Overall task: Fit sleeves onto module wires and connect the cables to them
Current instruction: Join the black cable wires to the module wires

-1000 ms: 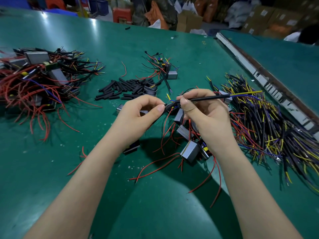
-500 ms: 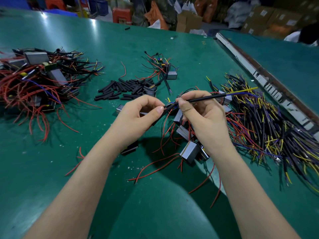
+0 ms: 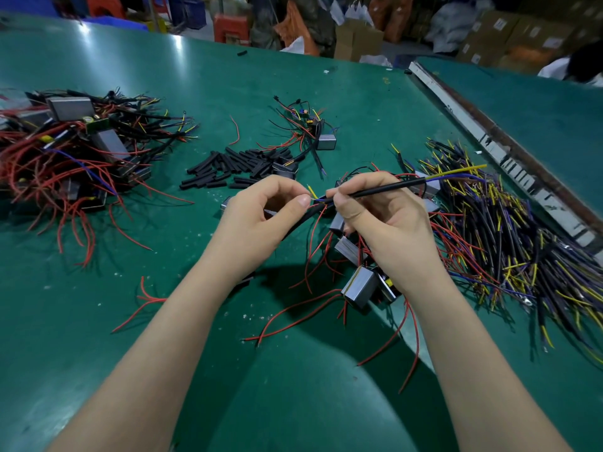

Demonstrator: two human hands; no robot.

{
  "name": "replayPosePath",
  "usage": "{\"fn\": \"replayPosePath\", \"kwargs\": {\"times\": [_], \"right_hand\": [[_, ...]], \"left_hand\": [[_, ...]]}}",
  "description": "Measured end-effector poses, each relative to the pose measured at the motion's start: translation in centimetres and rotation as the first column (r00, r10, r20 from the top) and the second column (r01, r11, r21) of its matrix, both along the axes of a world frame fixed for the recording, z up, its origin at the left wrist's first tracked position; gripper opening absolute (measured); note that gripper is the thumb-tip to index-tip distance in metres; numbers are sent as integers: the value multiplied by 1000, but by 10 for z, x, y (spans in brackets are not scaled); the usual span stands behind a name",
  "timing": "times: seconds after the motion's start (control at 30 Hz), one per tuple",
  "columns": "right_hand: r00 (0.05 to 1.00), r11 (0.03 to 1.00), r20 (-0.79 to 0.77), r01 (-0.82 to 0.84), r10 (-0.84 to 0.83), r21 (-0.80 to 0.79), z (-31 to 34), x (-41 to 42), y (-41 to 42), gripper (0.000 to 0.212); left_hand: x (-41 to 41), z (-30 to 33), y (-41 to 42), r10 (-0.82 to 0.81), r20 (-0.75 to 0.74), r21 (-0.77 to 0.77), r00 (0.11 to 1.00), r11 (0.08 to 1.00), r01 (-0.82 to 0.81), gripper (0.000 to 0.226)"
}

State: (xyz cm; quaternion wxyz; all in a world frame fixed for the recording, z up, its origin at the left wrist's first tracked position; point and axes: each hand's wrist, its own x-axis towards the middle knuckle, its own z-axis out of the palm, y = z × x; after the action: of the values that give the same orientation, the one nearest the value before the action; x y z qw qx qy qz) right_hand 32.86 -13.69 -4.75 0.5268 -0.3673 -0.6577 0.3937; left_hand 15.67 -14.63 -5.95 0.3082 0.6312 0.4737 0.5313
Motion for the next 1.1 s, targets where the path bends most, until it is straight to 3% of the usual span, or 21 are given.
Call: {"fn": "replayPosePath", "kwargs": {"times": [0.13,0.3,0.4,0.6,0.73,0.93,1.1], "right_hand": [[1000,1000,15,-3,3,-2,-3,-3,0,12],[985,997,170,11,-24,78,-9,-8,-2,5],[957,986,277,43,-87,163,-12,-8,-1,4],[867,931,458,21,-199,364,-15,-8,2,10],[781,889,553,7,-291,458,-20,-9,3,11],[860,941,454,80,-232,329,-18,-11,1,10],[971,990,209,130,-117,-52,-9,-11,2,7]], "left_hand": [[2,3,-3,-15,18,9,1000,1000,15,19],[3,7,-6,-64,118,-45,991,997,70,17],[5,6,-6,-28,105,-64,994,997,35,19],[9,-1,-3,121,-131,-32,984,991,-127,20],[7,0,-5,183,-431,104,883,983,-153,4],[-2,4,-4,88,-580,174,810,985,18,6],[1,5,-5,9,-393,114,919,993,39,9]]}}
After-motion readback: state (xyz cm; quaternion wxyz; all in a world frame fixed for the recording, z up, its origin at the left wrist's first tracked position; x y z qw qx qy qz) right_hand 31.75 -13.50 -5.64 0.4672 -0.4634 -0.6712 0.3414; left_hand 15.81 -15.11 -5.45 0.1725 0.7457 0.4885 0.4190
